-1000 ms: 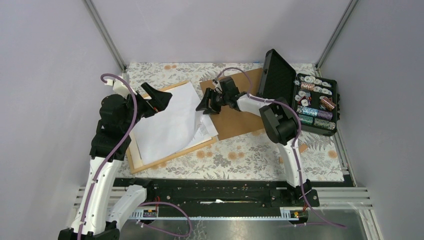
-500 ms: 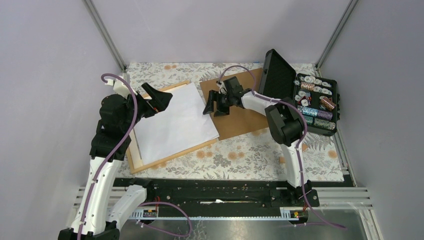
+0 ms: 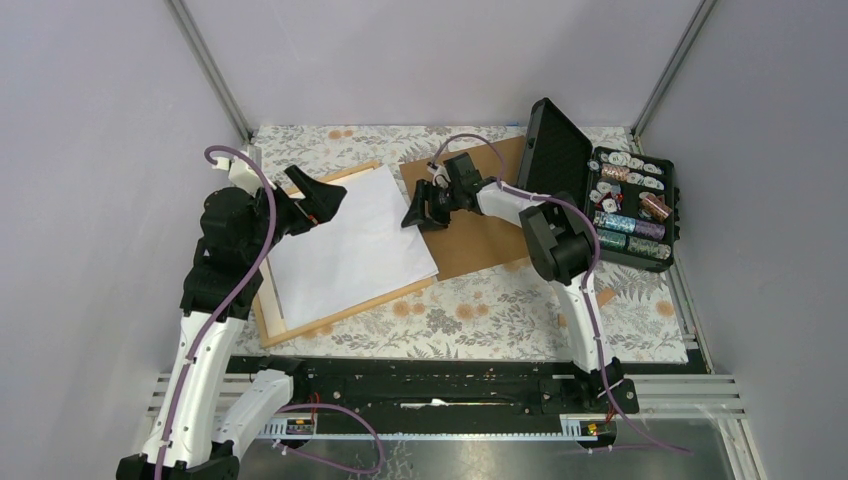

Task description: Put the photo into the frame

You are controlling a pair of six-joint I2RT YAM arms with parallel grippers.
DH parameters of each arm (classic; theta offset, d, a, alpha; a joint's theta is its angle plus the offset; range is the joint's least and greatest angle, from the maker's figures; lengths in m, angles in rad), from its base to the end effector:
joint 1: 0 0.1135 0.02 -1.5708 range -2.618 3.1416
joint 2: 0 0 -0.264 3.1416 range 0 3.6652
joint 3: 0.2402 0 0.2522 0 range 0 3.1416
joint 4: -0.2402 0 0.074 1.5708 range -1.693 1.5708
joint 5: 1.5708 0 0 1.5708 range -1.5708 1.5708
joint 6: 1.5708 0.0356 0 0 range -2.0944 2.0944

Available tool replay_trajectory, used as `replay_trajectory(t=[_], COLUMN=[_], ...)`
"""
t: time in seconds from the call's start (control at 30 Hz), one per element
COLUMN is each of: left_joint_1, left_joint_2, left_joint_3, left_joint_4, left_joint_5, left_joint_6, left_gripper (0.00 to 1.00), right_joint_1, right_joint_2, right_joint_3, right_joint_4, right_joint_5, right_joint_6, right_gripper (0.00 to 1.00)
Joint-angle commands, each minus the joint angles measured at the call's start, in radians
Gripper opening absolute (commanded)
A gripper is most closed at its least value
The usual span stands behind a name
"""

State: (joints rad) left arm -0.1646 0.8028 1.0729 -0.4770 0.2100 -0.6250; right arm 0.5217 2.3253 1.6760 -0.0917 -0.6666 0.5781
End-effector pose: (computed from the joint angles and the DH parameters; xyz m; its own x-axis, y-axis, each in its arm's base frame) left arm 0.1597 -0.0341 0.4042 -0.3759 -0.5176 -0.7686 0.1746 0.7750 -0.6073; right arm 0.4290 0.2720 0.1367 -0.9203 -0.0336 -0.3898 -0.3395 0.5641 0.7527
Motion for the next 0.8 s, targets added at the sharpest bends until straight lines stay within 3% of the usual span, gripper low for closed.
replay_trajectory(t=[0.0,0.17,0.23,0.3,0.4,0.63,0.77], left_joint_1=[0.002,0.002,0.002,0.002,0.002,0.002,0.003], left_joint_2=[-0.009,-0.011,-0.007,-0.005,-0.009,-0.009,-0.006], left_joint_3=[0.026,0.027,0.031,0.029,0.028,0.033,0.035], left_joint_4=[0.037,0.033,0.035,0.039,0.039,0.031,0.031], left_joint_5=[0.013,0.008,0.014,0.020,0.019,0.011,0.015], left_joint_6=[0.010,0.012,0.009,0.005,0.005,0.017,0.015], left_gripper=[0.99,0.99,0.99,0.99,0.99,0.99,0.99], right_joint_1=[0.004,0.008,0.012,0.022,0.041,0.049,0.048], right_joint_2=[0.019,-0.060,-0.059,-0.045,-0.007,0.060,0.069], right_joint_3=[0.059,0.028,0.033,0.046,0.067,0.095,0.106], right_joint_4=[0.031,0.097,0.134,0.139,0.142,0.165,0.135], right_joint_5=[-0.066,-0.091,-0.123,-0.134,-0.121,-0.053,-0.024], right_joint_6=[0.033,0.077,0.105,0.112,0.119,0.142,0.137], right_gripper=[0.55,0.29,0.25,0.28,0.40,0.39,0.44])
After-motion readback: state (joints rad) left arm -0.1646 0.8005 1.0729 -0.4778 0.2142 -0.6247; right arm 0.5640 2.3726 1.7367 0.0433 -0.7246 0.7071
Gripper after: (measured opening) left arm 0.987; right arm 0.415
